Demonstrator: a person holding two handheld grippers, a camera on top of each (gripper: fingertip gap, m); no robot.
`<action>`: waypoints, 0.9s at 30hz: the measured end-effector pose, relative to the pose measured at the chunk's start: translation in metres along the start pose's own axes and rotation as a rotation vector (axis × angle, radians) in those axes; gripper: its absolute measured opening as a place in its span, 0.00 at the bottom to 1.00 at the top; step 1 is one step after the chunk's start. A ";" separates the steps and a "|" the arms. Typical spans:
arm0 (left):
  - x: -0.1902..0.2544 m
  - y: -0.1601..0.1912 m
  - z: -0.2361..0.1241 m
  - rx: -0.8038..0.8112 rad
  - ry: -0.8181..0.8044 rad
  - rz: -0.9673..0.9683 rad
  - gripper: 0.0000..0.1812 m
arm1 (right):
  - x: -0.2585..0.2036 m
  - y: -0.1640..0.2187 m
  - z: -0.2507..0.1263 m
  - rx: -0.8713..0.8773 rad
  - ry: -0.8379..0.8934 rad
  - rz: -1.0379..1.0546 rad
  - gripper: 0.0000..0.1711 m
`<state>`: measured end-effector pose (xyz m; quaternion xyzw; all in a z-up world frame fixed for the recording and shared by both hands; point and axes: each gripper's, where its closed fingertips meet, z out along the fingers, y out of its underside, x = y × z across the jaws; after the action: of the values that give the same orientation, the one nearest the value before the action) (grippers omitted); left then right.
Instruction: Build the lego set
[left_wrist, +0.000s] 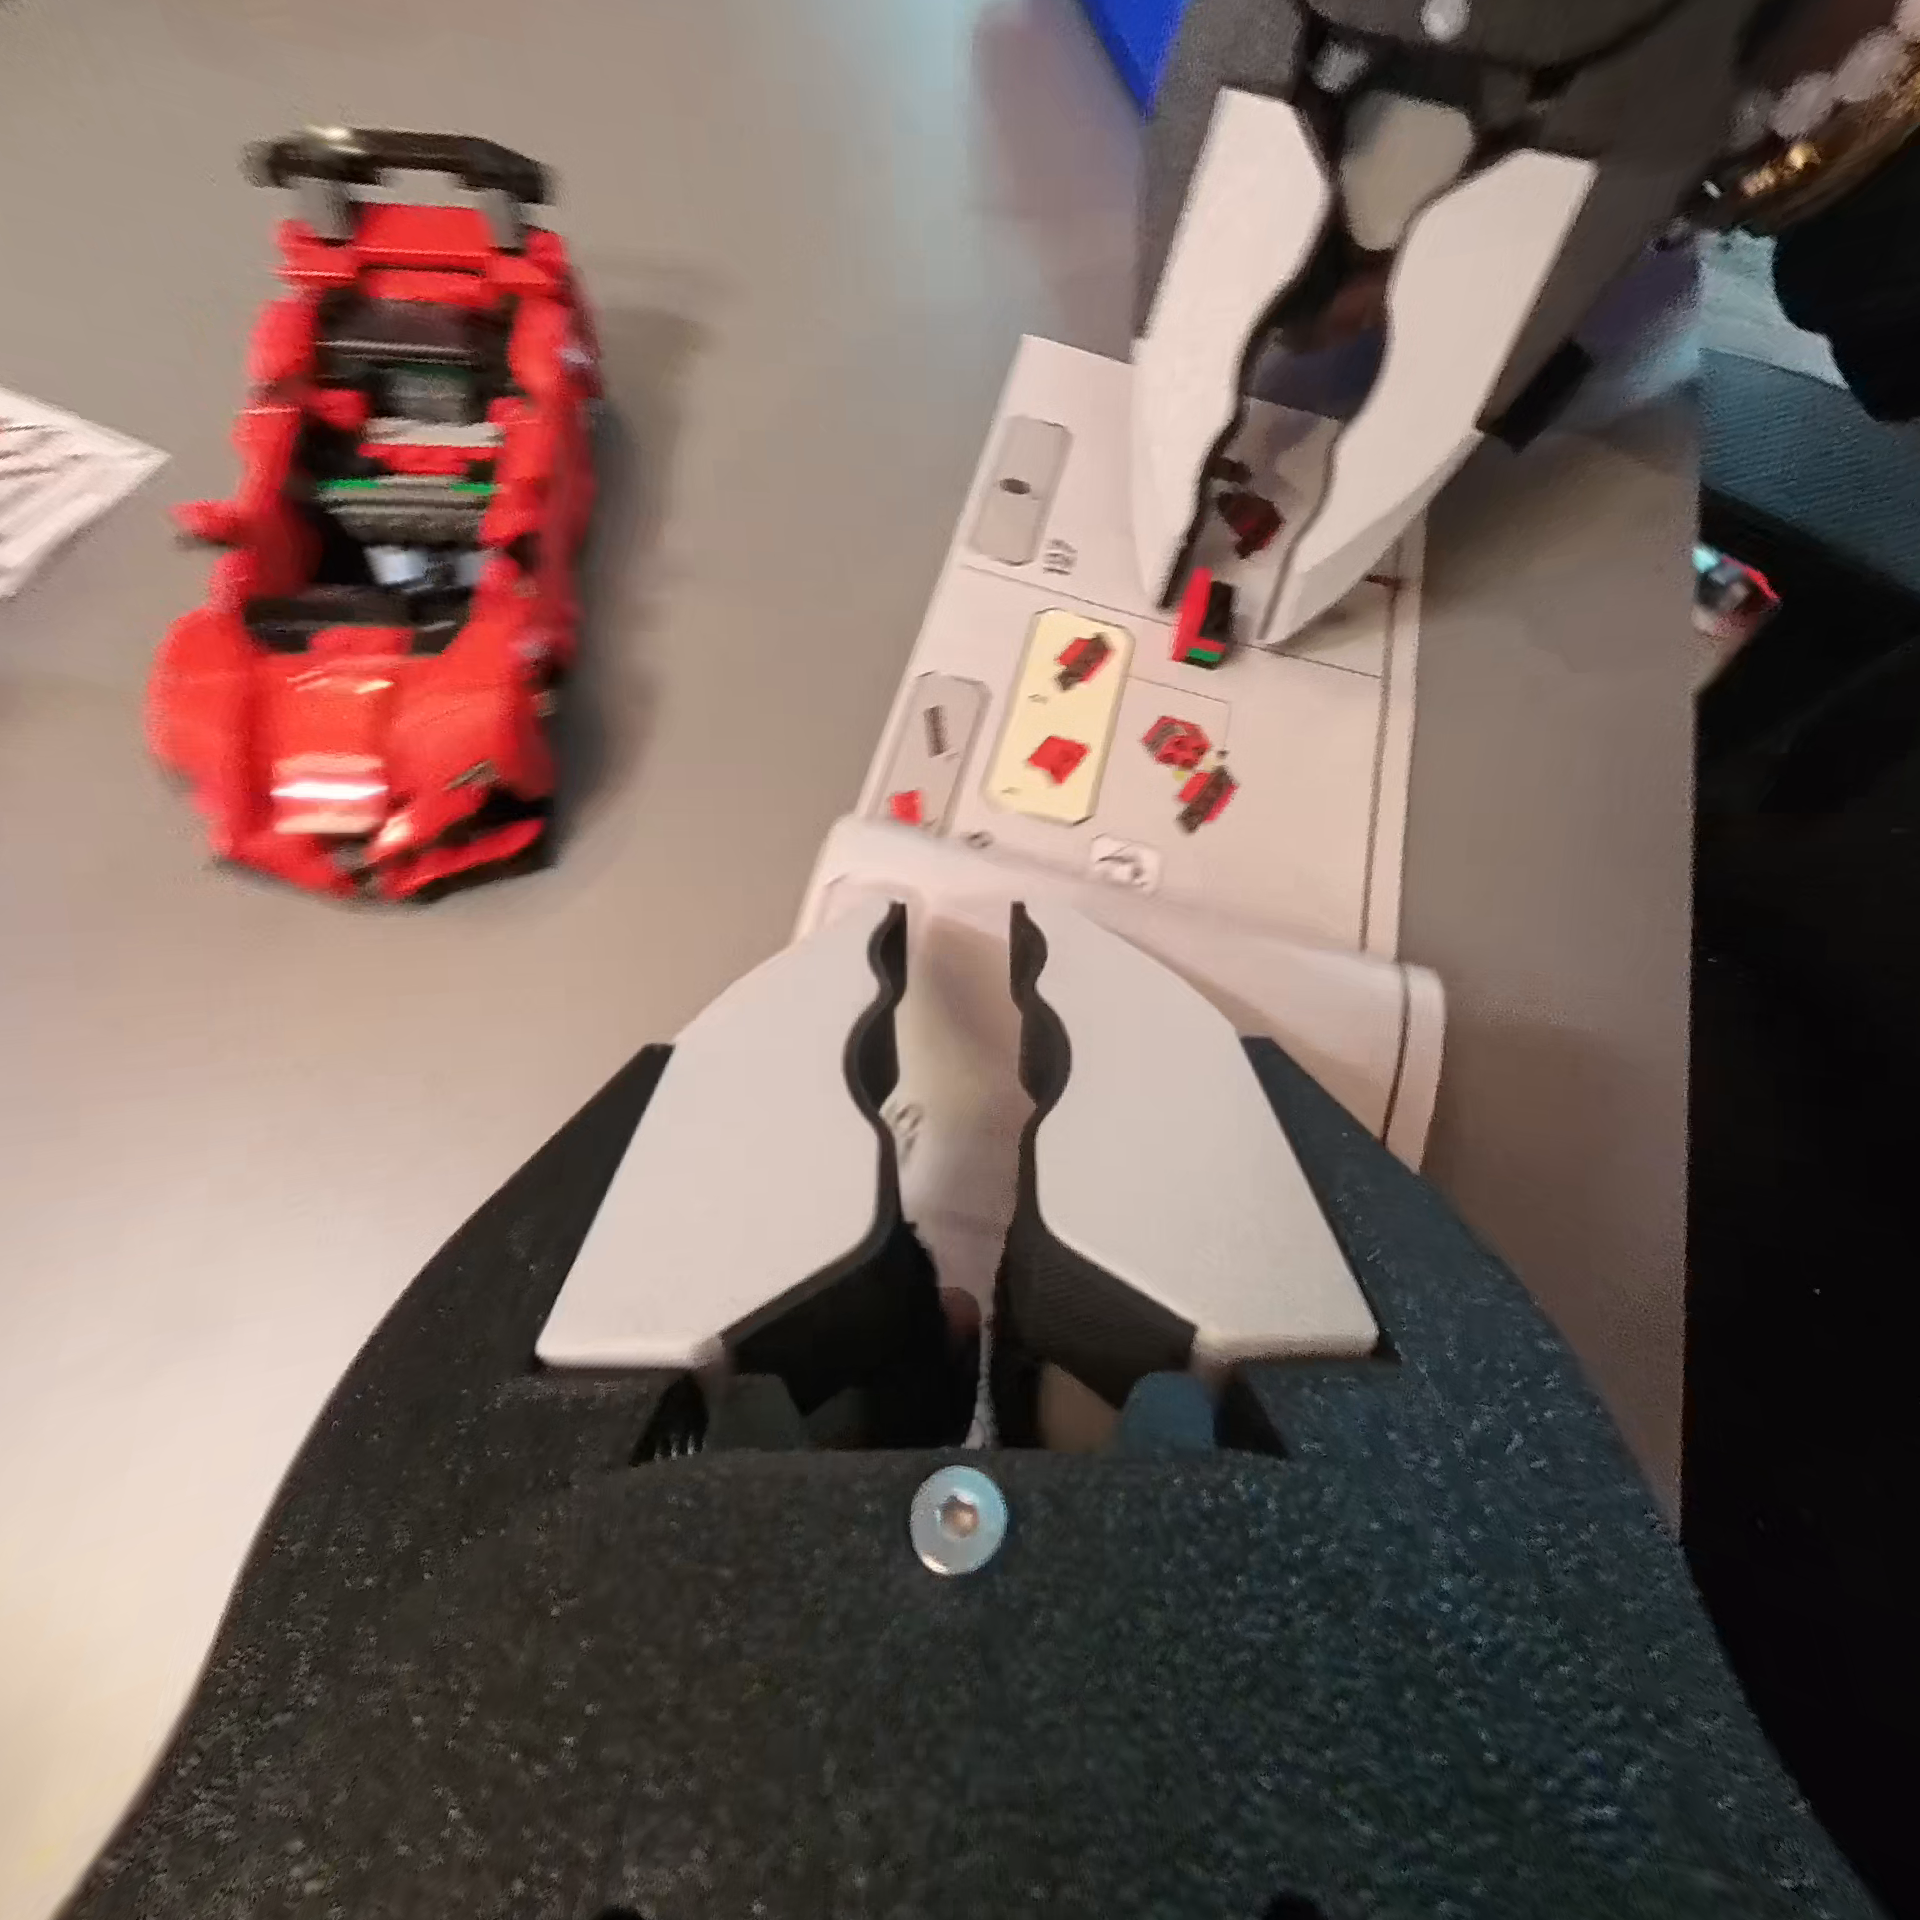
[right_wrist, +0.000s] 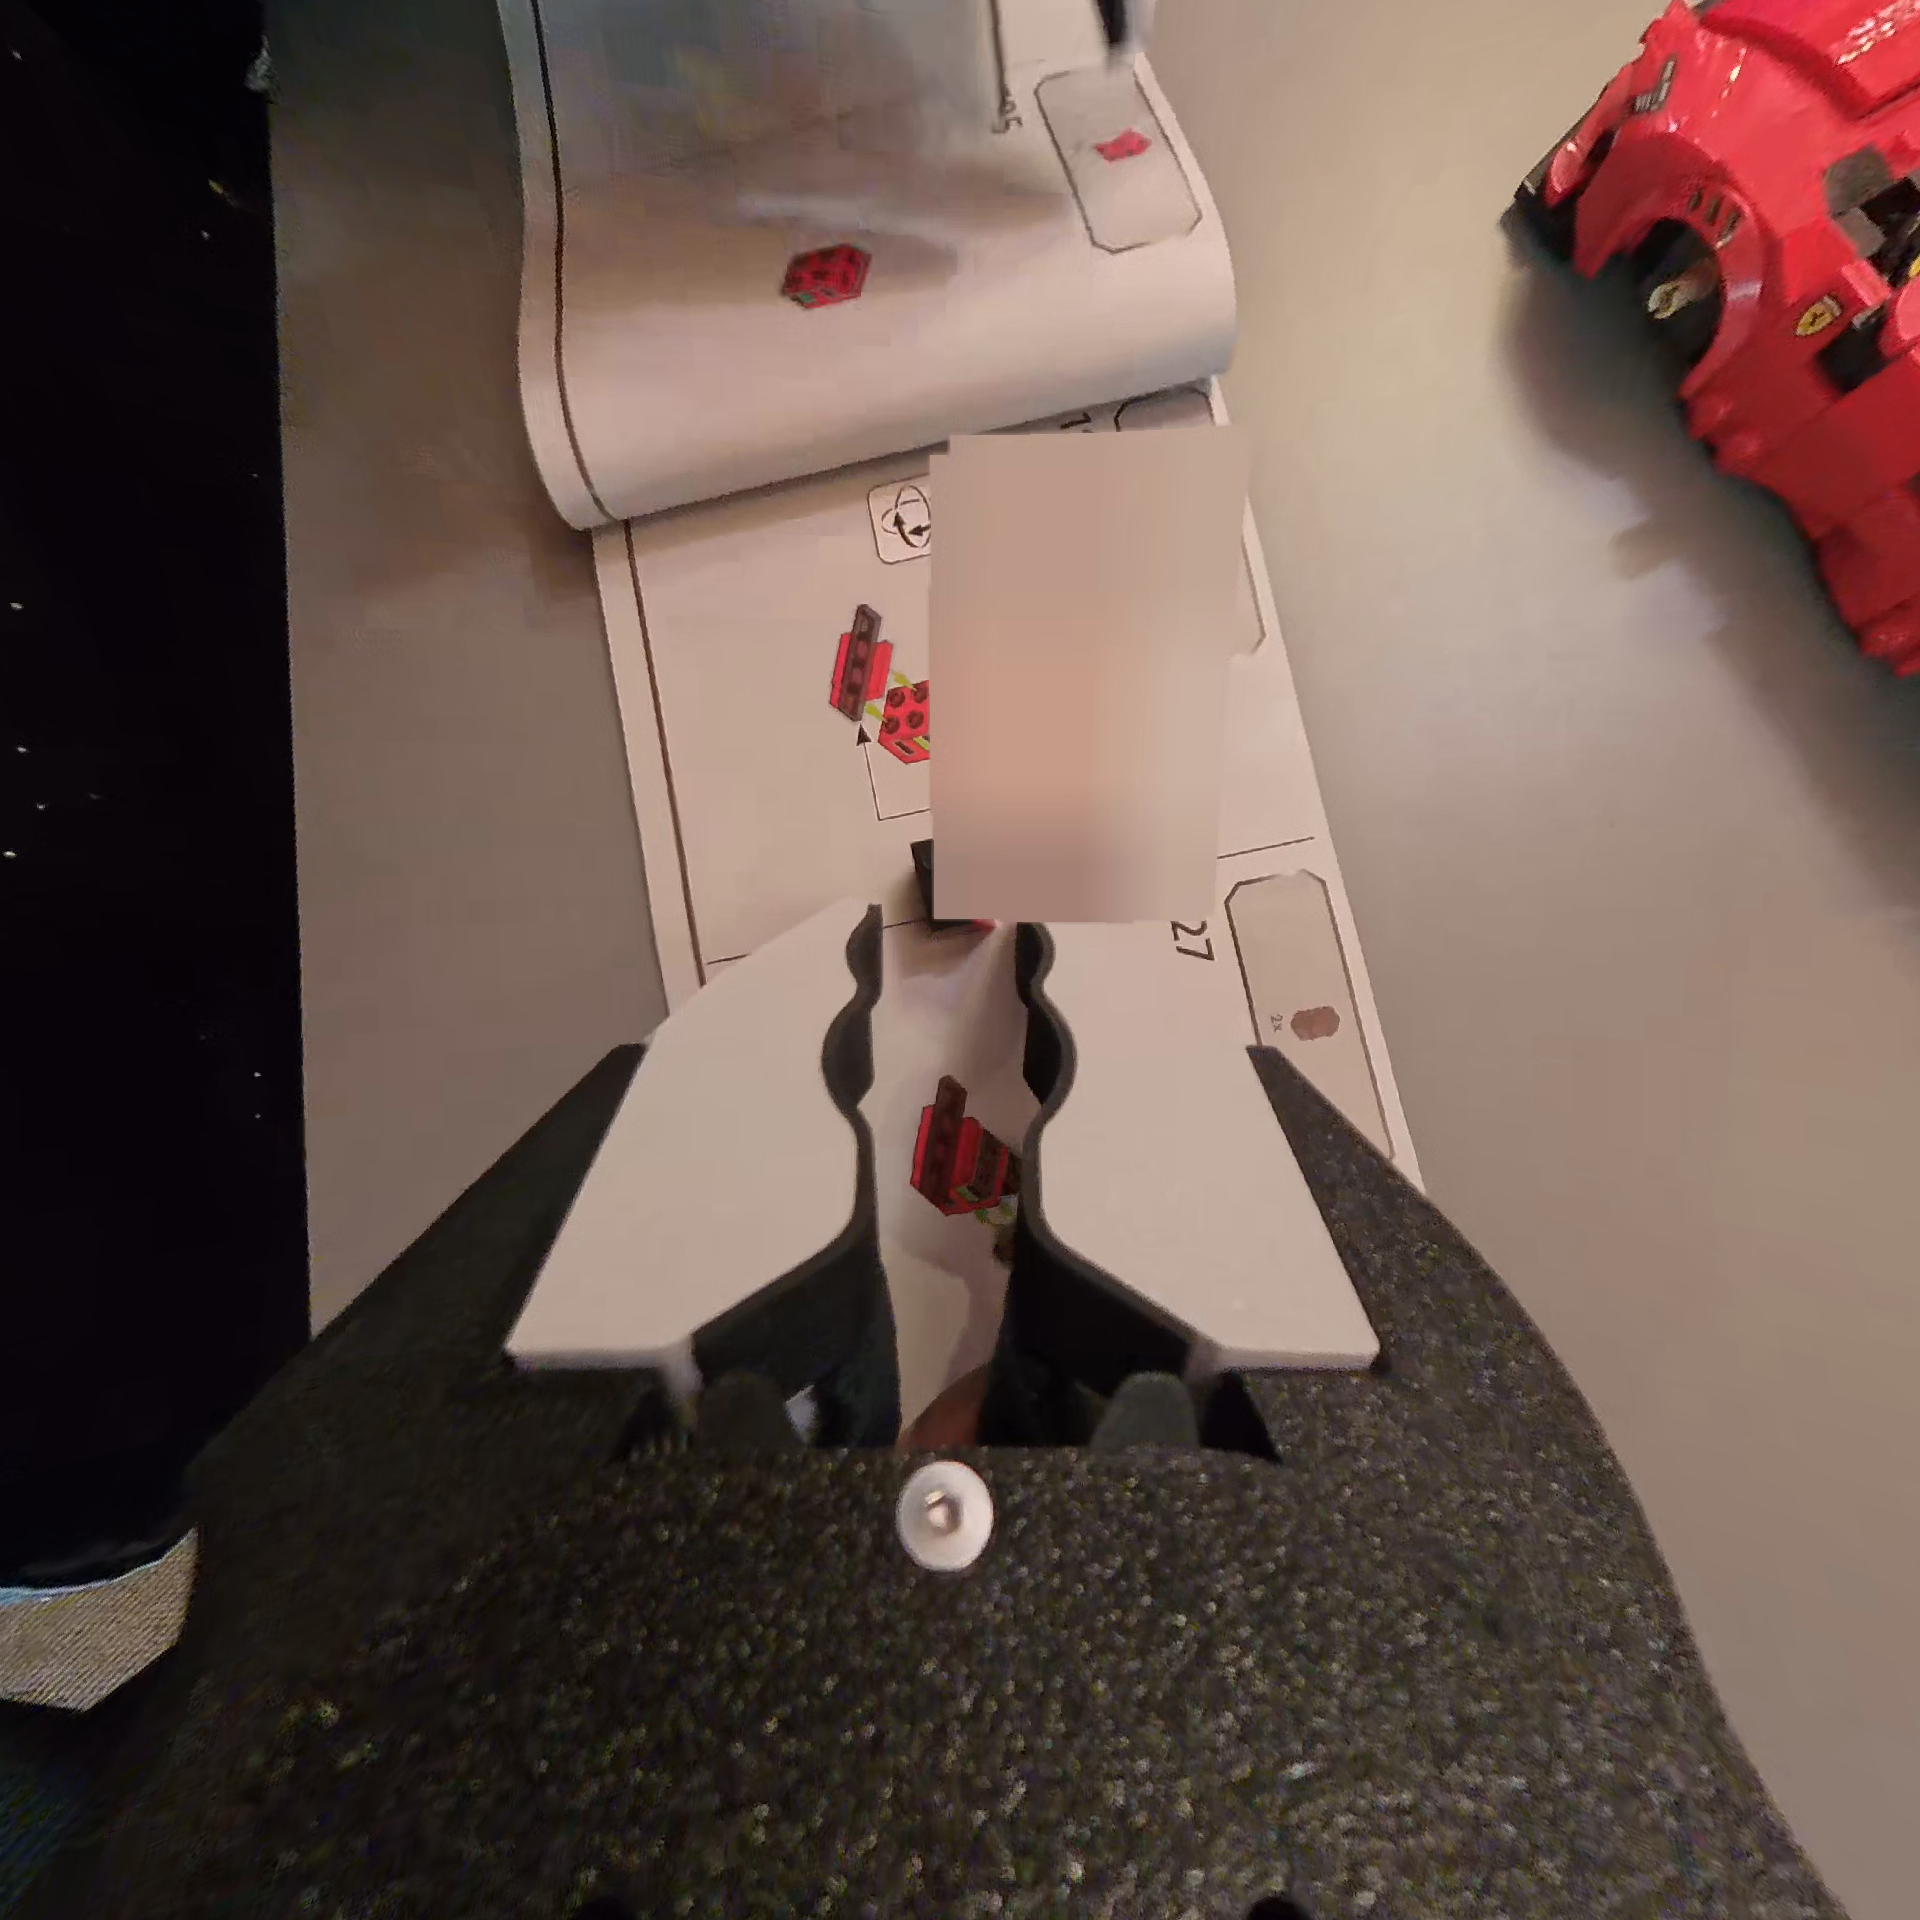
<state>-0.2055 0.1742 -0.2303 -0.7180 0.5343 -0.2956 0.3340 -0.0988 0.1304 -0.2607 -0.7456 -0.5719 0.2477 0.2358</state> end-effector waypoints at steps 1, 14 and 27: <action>-0.010 0.002 -0.012 0.010 -0.043 -0.021 0.11 | 0.001 0.000 0.000 0.003 0.004 -0.003 0.13; -0.048 0.044 -0.084 0.126 -0.232 -0.176 0.10 | -0.007 -0.030 0.008 0.051 -0.042 -0.048 0.07; -0.049 0.046 -0.093 0.264 -0.209 -0.221 0.07 | -0.012 -0.037 0.032 -0.090 -0.053 -0.091 0.07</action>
<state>-0.3171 0.1962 -0.2142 -0.7489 0.3714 -0.3221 0.4444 -0.1496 0.1296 -0.2607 -0.7218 -0.6219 0.2304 0.1981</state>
